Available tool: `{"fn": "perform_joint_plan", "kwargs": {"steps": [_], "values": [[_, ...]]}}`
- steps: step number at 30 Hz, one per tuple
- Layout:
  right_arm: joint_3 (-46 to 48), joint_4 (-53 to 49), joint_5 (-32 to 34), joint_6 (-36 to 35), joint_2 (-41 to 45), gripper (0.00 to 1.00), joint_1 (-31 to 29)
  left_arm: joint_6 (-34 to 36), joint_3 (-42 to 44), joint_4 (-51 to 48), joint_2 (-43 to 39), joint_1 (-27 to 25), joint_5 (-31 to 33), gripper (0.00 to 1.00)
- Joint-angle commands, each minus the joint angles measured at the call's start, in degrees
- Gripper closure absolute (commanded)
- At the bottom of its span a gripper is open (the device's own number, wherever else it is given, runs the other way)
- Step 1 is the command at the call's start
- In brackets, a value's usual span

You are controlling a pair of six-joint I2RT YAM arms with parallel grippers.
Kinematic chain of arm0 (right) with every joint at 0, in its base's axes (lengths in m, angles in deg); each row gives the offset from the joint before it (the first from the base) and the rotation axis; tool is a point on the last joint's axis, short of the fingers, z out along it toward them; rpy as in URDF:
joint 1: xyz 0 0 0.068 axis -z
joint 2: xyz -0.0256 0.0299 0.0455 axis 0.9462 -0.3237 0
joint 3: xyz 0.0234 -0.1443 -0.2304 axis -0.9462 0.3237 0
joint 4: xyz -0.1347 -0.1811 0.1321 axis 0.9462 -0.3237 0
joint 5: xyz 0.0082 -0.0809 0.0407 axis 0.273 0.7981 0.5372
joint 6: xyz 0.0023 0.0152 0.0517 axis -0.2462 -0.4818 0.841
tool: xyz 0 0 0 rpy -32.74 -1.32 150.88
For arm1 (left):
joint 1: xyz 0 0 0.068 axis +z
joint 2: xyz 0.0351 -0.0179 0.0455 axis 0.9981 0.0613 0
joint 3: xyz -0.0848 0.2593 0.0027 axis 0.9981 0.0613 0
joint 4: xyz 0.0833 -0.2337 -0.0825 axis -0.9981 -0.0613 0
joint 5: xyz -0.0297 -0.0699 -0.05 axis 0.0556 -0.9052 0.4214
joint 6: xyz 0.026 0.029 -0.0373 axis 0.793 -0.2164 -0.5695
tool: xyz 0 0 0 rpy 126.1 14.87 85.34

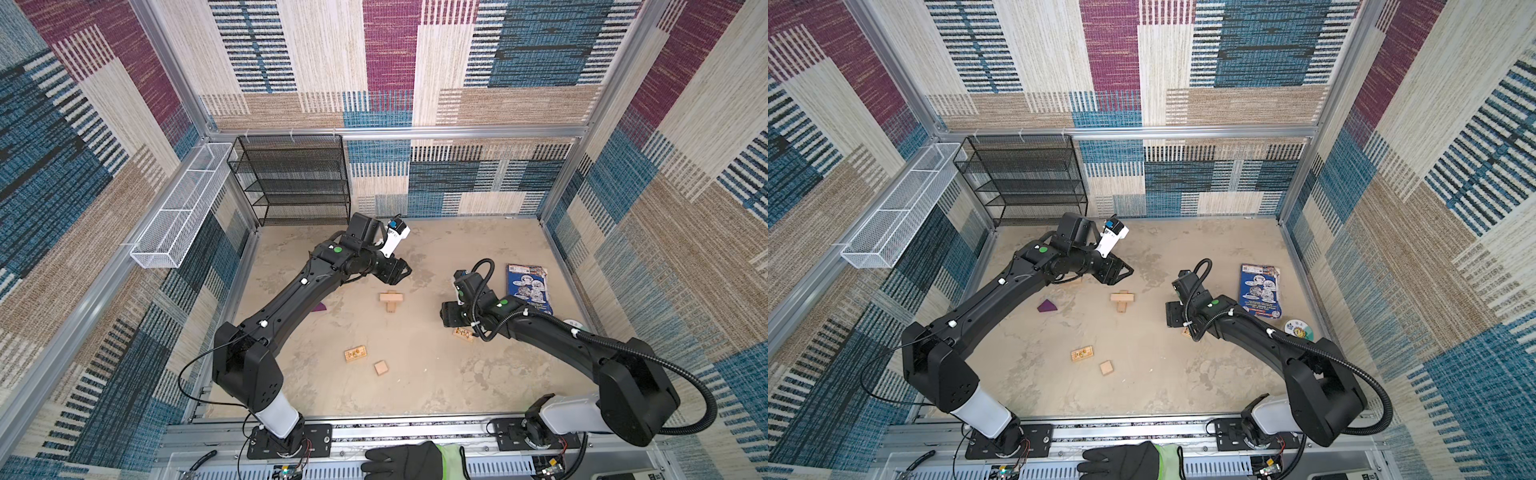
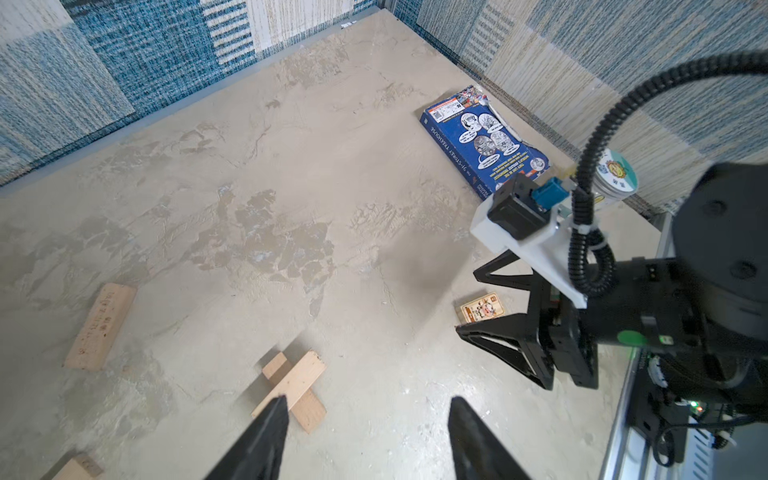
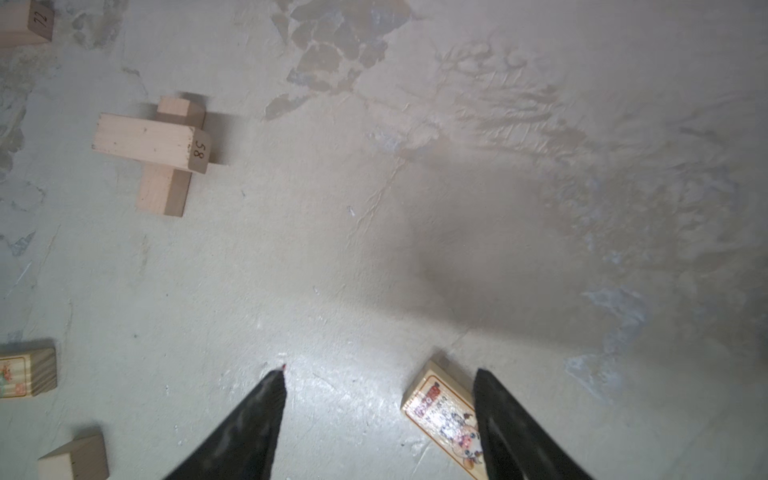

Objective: Build the wood block tower
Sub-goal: 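Move the right gripper toward the cow-printed block while the left arm draws back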

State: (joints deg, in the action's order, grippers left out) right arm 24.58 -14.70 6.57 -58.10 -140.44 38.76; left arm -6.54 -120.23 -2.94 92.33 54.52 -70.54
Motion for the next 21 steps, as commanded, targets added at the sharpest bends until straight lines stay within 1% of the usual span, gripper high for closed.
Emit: {"fn": "perform_joint_plan", "kwargs": {"steps": [1,3,6,8,10,12,16,21], "values": [[-3.2,4.0,-8.2,-2.2,-1.5,0.22,0.0,3.8,1.3,1.5,-2.1,-0.7,3.7,0.34],[-4.8,4.9,-8.8,-3.5,-2.5,0.23,0.0,4.0,1.8,1.6,-2.9,-0.7,5.6,0.34],[-5.4,5.7,-6.1,-5.6,-3.6,0.26,0.0,3.9,2.6,2.3,-4.4,-0.7,8.0,0.34],[-4.0,5.7,-3.5,-6.5,-4.0,0.3,0.0,3.4,3.8,3.3,-5.4,-0.7,9.4,0.34],[-3.0,3.3,0.4,-5.6,-4.5,0.3,0.1,3.1,4.2,3.7,-6.0,-0.7,9.9,0.34],[-2.0,0.6,2.9,-4.2,-4.9,0.29,0.2,2.8,4.3,3.7,-6.2,-0.7,9.9,0.34],[1.1,-0.5,1.7,-1.1,-4.8,0.23,0.8,2.0,3.8,3.4,-6.0,-0.7,9.1,0.34],[3.0,0.7,-1.1,1.3,-6.6,0.22,1.6,2.1,2.7,1.8,-5.4,-0.8,9.2,0.34]]}}
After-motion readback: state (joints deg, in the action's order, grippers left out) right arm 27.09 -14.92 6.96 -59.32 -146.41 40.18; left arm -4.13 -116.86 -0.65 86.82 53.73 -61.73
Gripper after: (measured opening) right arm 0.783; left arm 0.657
